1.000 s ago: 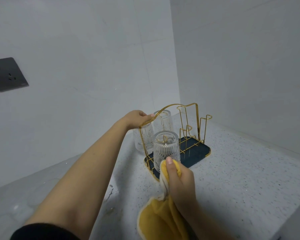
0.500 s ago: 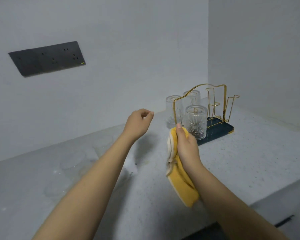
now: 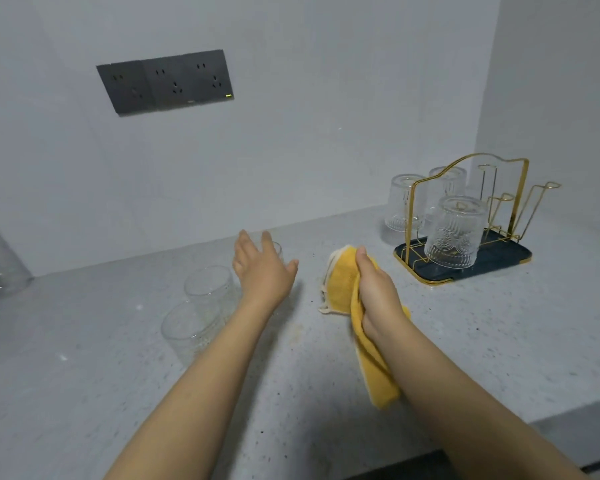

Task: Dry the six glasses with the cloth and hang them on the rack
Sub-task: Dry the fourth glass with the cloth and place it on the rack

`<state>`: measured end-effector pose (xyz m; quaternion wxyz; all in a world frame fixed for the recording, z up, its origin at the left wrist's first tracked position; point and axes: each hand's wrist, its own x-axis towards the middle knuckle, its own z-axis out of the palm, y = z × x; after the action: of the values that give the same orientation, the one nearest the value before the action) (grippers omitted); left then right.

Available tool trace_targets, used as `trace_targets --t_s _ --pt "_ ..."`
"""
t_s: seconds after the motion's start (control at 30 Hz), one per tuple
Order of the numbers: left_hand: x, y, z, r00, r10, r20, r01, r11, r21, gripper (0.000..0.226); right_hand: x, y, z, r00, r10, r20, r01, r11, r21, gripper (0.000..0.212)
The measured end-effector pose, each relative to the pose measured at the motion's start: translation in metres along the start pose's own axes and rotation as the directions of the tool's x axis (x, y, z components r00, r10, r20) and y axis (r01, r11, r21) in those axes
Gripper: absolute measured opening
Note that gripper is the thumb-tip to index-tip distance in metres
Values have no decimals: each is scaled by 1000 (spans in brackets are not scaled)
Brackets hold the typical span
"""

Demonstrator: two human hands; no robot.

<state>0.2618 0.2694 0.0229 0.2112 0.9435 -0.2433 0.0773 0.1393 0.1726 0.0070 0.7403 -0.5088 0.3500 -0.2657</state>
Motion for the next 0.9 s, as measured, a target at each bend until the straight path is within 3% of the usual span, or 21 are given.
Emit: trace_targets --t_s 0.07,0.2,0.43,0.53,0.6,0.7,0.8,0.9 --pt "8 -5 0 994 -80 74 83 996 -36 86 8 3 2 991 123 59 -130 984 119 77" --pt "18 -9 4 968 -190 163 230 933 -278 95 18 5 0 952 289 97 -305 914 268 77" --pt "6 -5 2 980 -183 73 191 801 -567 99 14 -6 -9 929 362 81 -369 881 297 73" --pt "-17 6 0 993 -110 34 103 714 -693 100 10 -17 -17 961 274 28 -266 895 359 68" --pt "-35 16 0 993 -91 76 116 591 -798 95 5 -20 -16 989 141 -42 -120 941 318 71" --pt "-55 30 13 971 -103 217 238 291 -927 94 -8 -16 -10 994 -101 -47 99 994 -49 79" --pt "-64 42 22 937 -153 313 321 32 -946 93 -23 -6 -9 945 -267 187 310 914 -262 69" --pt "-60 42 27 944 -151 292 292 -21 -956 48 -30 9 -12 802 -389 454 536 803 -260 40"
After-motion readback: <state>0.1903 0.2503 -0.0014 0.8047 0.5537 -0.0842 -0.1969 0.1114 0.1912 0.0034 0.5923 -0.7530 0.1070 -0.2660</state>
